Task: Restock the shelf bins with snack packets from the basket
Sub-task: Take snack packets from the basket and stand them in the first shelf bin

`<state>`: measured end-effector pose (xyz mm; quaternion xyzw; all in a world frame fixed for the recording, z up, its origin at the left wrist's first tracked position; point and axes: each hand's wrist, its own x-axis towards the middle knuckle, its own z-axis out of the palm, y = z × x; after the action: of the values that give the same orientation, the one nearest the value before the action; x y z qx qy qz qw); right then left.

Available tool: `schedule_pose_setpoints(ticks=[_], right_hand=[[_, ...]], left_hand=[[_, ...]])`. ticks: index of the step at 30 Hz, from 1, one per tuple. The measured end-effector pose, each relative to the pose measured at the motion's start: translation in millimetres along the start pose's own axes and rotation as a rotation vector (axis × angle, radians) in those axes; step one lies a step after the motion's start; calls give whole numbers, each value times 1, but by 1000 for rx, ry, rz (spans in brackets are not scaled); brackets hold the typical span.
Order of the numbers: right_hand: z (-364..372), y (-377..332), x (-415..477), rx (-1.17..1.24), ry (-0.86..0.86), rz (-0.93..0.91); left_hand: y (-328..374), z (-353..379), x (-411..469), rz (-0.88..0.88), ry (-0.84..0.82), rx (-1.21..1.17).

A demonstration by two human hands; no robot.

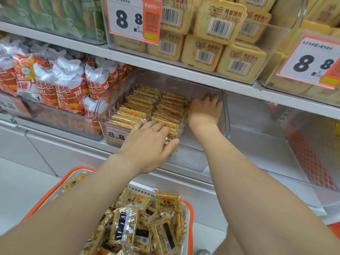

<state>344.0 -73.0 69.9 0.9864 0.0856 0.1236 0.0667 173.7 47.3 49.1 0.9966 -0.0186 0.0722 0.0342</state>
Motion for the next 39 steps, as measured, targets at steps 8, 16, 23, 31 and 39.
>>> schedule_pose_setpoints(ticks=[8, 16, 23, 31, 39], right_hand=[[7, -3, 5, 190, -57, 83], [-12, -8, -2, 714, -321, 265], [-11, -17, -20, 1607, -387, 503], [-29, -25, -25, 1585, -467, 526], [-24, -14, -31, 1354, -517, 399]], left_hand=[[-1, 3, 1, 1, 1, 9], [-2, 5, 1, 7, 1, 22], [0, 4, 0, 5, 4, 19], [-2, 5, -1, 18, -7, 2], [-6, 5, -6, 39, -43, 17]])
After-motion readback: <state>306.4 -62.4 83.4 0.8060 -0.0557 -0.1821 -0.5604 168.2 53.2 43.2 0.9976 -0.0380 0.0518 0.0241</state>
